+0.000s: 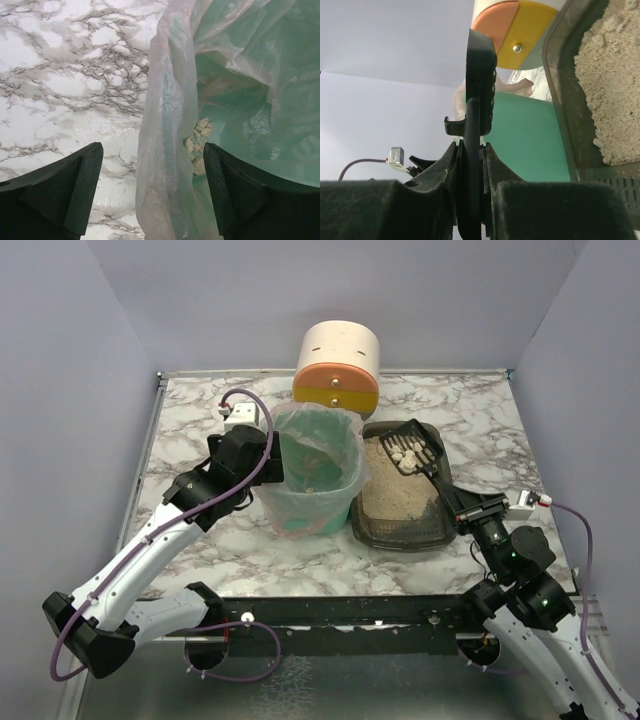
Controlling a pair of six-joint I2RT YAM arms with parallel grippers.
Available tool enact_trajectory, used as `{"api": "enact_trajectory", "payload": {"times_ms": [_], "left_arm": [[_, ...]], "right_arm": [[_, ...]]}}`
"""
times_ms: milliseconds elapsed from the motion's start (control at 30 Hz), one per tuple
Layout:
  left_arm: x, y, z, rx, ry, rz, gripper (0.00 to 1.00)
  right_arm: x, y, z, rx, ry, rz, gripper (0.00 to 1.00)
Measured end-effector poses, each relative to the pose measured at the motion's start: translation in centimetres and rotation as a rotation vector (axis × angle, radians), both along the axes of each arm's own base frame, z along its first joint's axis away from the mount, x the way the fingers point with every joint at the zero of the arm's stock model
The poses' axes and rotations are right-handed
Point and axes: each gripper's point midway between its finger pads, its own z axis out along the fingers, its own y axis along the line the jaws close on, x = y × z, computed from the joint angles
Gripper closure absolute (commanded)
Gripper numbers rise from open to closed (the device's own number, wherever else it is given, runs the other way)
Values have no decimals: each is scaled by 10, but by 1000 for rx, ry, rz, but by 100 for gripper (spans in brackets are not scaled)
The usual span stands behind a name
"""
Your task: Clean the litter box
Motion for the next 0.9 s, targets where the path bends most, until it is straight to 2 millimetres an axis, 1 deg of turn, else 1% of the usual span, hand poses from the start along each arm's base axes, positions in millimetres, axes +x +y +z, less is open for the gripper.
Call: {"api": "enact_trajectory", "payload": {"times_ms": [167, 300, 400, 533, 667, 733, 833, 900], "left_arm": [[1, 1, 22, -15, -41, -1, 2], [2, 2, 40, -29, -79, 0, 1], [2, 5, 52, -34, -106, 4, 1], [0, 8, 60, -38, -127, 8, 1], [-4, 12, 67, -48, -143, 11, 1], [-7, 14, 71, -57, -155, 11, 1], [-10, 17, 77, -67, -170, 12, 1], [-13, 20, 81, -72, -179, 14, 1]], "right_arm": [[0, 6, 26, -49, -51, 33, 100], [1, 13, 51, -96, -95, 65, 100], [5, 24, 68, -131, -123, 108, 100], [13, 47, 85, -195, -143, 199, 99], [23, 78, 92, -278, -145, 327, 99], [28, 92, 92, -316, -144, 389, 100], [38, 109, 83, -391, -131, 464, 99], [42, 114, 76, -447, -120, 491, 100]]}}
